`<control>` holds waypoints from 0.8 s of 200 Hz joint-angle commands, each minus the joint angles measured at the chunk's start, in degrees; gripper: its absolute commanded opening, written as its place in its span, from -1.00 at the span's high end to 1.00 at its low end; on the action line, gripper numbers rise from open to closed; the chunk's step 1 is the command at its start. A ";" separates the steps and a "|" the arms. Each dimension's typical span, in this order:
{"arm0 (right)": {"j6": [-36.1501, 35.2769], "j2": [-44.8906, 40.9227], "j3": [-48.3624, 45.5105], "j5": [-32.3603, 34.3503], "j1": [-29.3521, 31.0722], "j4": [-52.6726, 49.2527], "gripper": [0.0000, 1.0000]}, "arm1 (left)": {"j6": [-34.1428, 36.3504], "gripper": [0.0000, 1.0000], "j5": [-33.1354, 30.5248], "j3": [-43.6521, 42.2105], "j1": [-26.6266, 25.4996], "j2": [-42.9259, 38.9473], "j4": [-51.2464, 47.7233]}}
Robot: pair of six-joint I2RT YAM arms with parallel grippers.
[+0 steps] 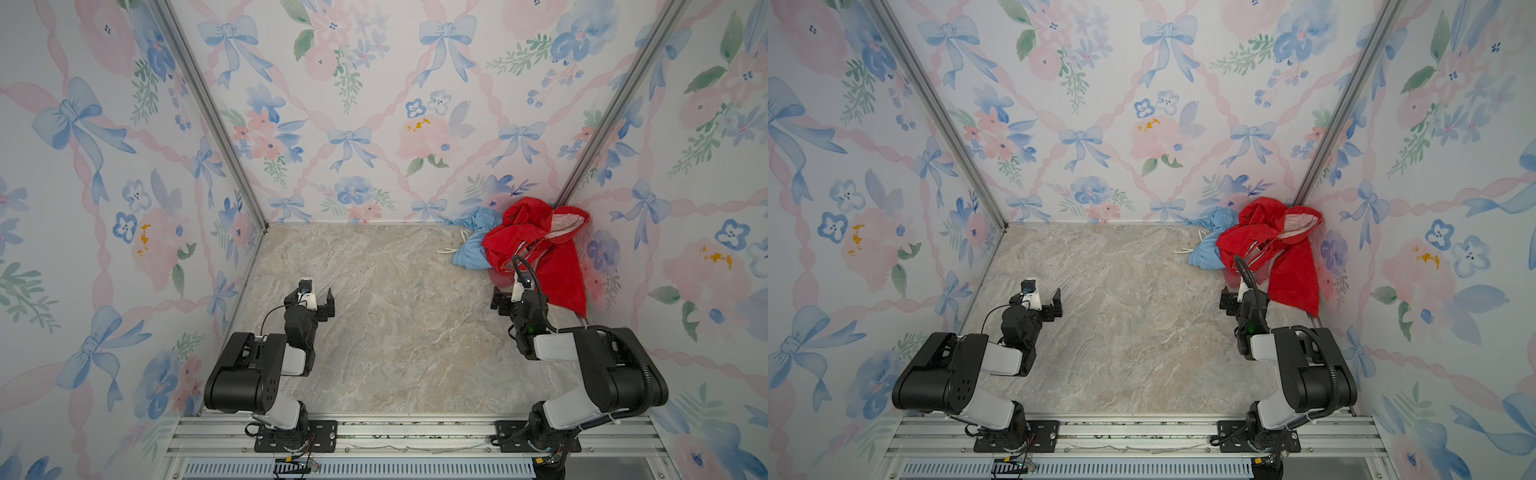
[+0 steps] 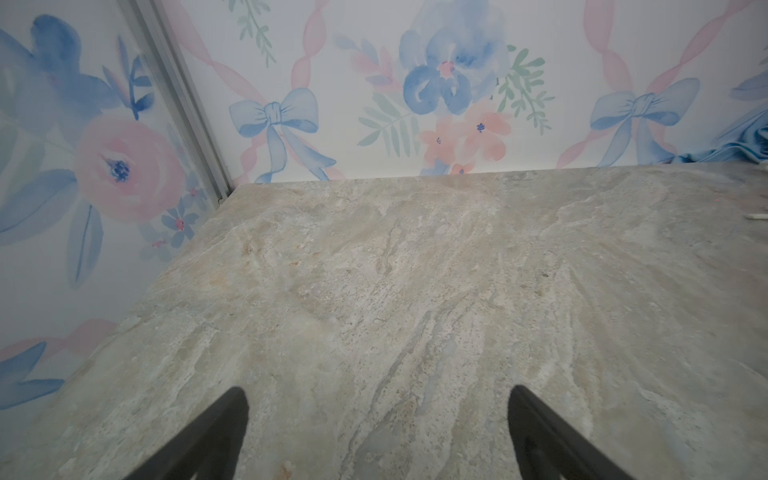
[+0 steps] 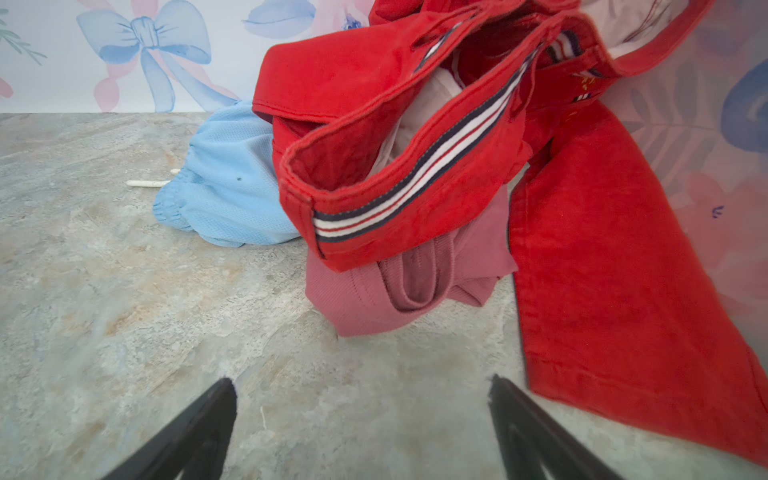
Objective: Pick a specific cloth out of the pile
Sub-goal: 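Reach the right gripper toward the clothes pile while the left arm moves forward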
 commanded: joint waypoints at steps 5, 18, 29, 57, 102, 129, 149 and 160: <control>-2.43 -9.88 -0.54 6.67 4.24 -6.27 -0.93 | 3.45 -0.96 -9.97 2.99 -6.90 -11.27 -11.55; -0.99 -17.25 0.87 8.38 6.59 -18.45 -0.93 | 0.92 -0.96 -9.89 7.41 -10.09 -16.71 -21.60; 2.21 -22.91 3.72 8.98 7.55 -32.27 -0.94 | -1.73 -0.96 -8.37 11.94 -13.45 -19.66 -29.14; 9.24 -31.76 9.29 8.04 8.34 -58.90 -0.94 | -2.20 -0.96 -1.42 28.48 -23.84 -20.03 -46.95; 20.08 -22.20 19.65 -15.14 -10.23 -73.15 -0.74 | 16.91 -0.96 8.58 51.83 -41.21 -7.60 -66.58; 21.04 -12.20 26.67 -16.93 -12.13 -69.54 -0.59 | 28.41 -0.96 10.93 42.84 -45.66 -6.67 -58.47; 21.47 -6.07 30.27 -15.94 -12.06 -65.53 -0.51 | 27.09 -0.96 15.61 36.82 -46.51 -9.65 -50.81; 21.83 -3.13 31.06 -17.15 -12.20 -62.45 -0.43 | 25.89 -0.96 15.74 36.71 -46.62 -10.49 -50.72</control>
